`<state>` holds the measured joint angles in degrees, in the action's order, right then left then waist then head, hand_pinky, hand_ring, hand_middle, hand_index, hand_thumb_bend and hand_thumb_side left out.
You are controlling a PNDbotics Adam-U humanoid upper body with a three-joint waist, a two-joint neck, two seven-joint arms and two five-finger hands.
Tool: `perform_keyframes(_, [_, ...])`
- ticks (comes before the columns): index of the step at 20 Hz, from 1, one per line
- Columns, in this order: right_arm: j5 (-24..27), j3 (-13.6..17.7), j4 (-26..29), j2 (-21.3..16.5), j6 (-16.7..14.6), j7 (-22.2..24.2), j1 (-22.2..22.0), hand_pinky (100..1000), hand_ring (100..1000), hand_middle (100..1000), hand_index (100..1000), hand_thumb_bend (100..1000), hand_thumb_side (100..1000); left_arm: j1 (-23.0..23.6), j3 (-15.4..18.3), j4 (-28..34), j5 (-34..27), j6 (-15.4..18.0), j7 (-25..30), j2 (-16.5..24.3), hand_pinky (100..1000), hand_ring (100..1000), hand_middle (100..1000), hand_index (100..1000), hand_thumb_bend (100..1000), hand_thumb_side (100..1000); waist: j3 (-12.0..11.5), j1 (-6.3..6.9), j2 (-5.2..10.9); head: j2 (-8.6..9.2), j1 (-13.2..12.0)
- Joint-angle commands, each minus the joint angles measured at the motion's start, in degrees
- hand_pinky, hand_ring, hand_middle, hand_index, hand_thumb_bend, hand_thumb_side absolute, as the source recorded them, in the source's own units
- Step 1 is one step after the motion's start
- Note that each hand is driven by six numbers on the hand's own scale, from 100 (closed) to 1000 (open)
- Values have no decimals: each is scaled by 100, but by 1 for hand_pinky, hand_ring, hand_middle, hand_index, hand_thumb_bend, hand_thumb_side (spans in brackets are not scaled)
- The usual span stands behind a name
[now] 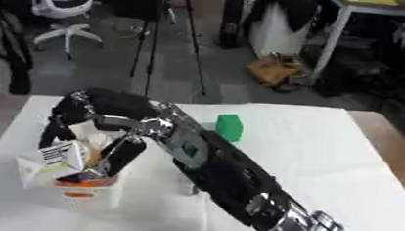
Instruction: Pick up objects on the table and place them in the box.
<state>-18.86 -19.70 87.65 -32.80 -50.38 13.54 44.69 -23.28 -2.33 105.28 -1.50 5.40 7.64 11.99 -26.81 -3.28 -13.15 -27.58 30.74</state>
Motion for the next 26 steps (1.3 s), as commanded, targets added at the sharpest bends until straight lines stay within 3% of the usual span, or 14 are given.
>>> perform_keyframes(1, [-275,43,287,-260,-159,318,117,869,862,915,921,438,256,-90,6,89,-17,10,6,54,502,713,827,908,425,942,-16,-41,147,96,2])
perform_keyframes(2, [-369,64,311,-240,-159,410,107,886,884,934,946,442,293,-90,6,89,-17,10,5,53,501,712,826,908,426,942,-17,-40,146,99,2])
perform_keyframes(10, [-1076,241,101,-99,-159,893,96,881,884,930,947,445,306,-87,13,83,-19,12,-2,48,500,711,826,908,428,942,-35,-27,130,133,7])
perform_keyframes(16, [-1570,448,-324,-133,-159,500,142,877,880,928,948,444,302,-83,20,80,-11,8,-12,51,499,711,825,908,430,941,-28,-30,140,147,9])
perform_keyframes(26, [-2413,496,-592,-147,-104,-337,123,863,874,920,949,448,318,-77,28,81,-19,8,-21,50,498,710,823,907,433,940,-3,-14,149,137,-2])
